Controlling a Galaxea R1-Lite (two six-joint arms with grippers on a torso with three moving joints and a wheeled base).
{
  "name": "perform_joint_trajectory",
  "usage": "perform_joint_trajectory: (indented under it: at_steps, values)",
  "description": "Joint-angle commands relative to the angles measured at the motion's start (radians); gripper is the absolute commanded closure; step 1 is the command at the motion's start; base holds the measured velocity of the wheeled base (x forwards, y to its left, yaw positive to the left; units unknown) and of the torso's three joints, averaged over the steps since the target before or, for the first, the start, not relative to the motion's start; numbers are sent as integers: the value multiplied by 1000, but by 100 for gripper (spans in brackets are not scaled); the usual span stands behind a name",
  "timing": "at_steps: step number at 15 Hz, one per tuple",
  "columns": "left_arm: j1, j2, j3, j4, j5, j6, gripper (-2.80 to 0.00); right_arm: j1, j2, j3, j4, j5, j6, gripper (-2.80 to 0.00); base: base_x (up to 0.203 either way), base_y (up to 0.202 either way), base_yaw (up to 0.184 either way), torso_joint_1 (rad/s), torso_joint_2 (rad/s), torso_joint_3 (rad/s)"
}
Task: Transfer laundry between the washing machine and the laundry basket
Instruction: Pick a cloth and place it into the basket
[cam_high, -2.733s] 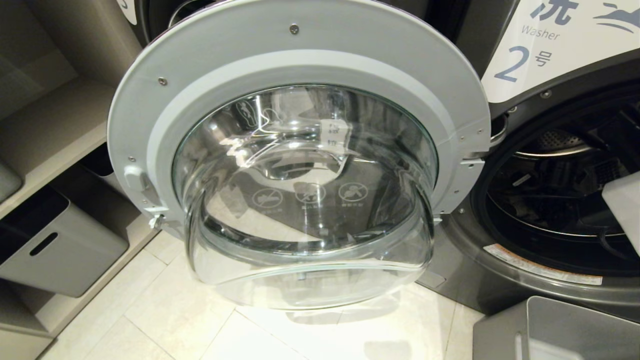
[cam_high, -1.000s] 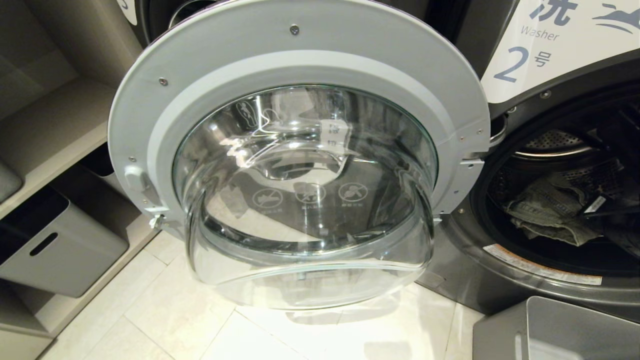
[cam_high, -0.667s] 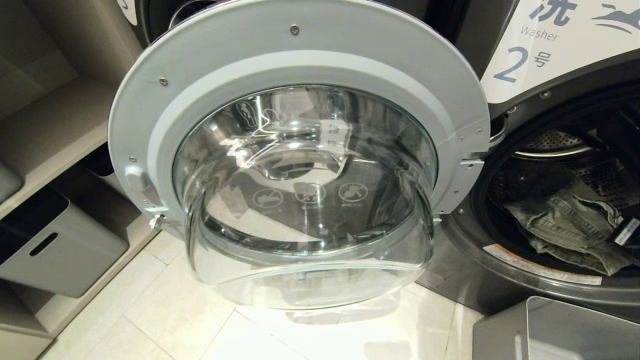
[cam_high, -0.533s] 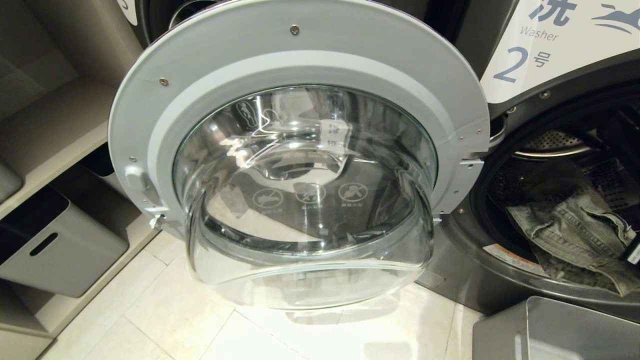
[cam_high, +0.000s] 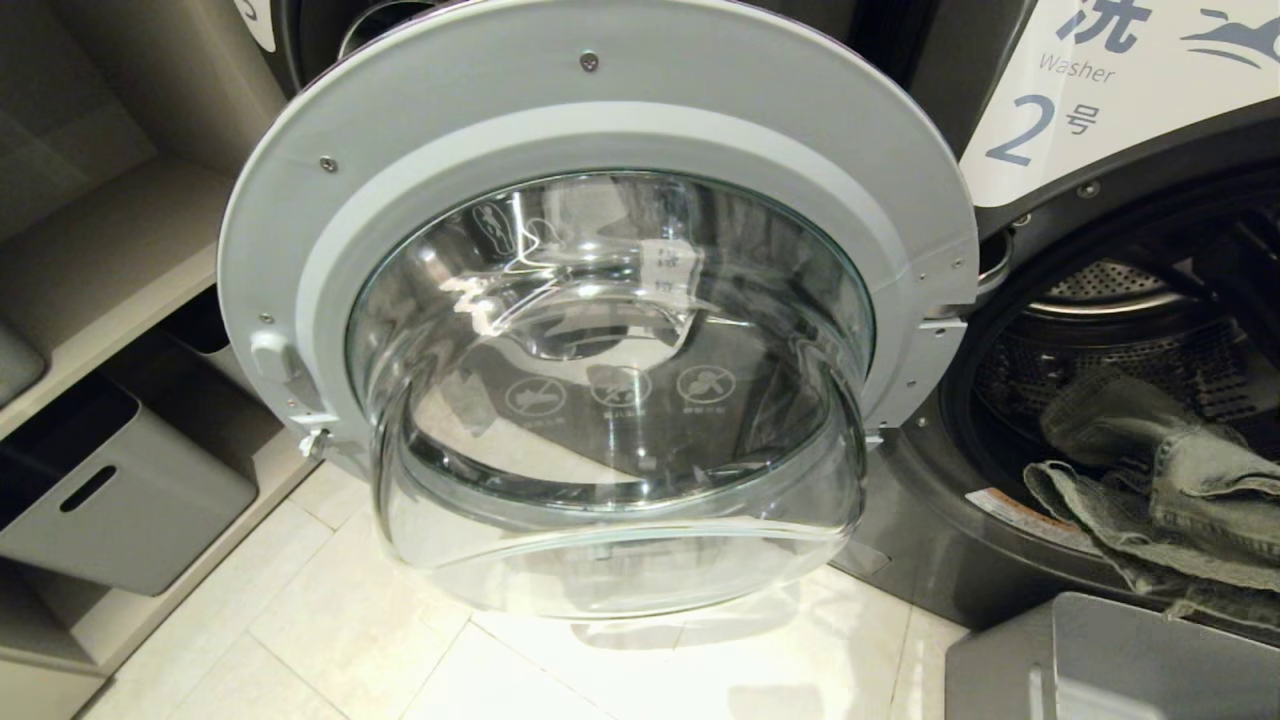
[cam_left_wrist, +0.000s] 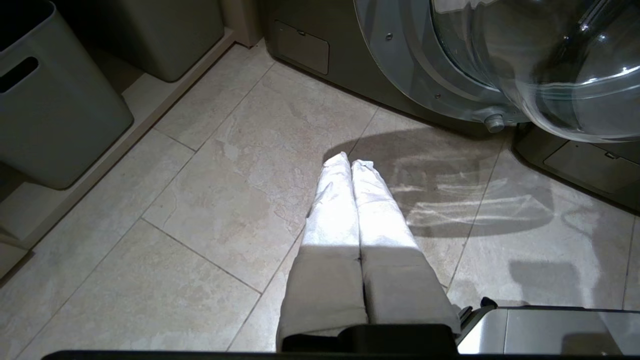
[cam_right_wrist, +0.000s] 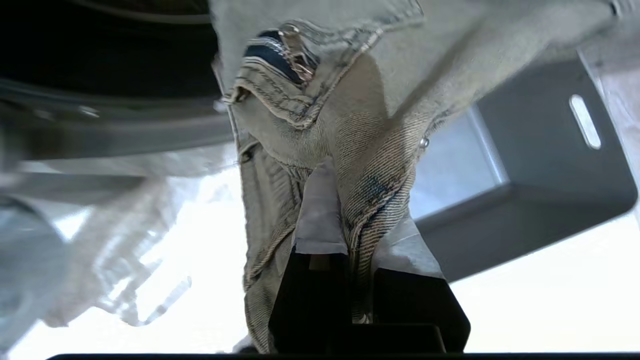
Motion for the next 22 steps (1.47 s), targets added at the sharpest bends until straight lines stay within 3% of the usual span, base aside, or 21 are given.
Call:
perform_joint_trajectory:
  at_steps: [1,8,13,17,22]
  values:
    - [0,-1,0,0,0,0,0,5,-120,-40,12,-1,4,0,0,0,0,0,0,0]
    - [0,-1,0,0,0,0,0,17,-216,-169,27,-11,25,0,0,0,0,0,0,0]
    - [0,-1,0,0,0,0,0,12,-240,-228,183,-60,24,0,0,0,0,0,0,0]
    - [0,-1,0,0,0,0,0,10,-241,-306,190,-180,20,0,0,0,0,0,0,0]
    - [0,-1,0,0,0,0,0,8,-228,-278,274,-283,31,0,0,0,0,0,0,0]
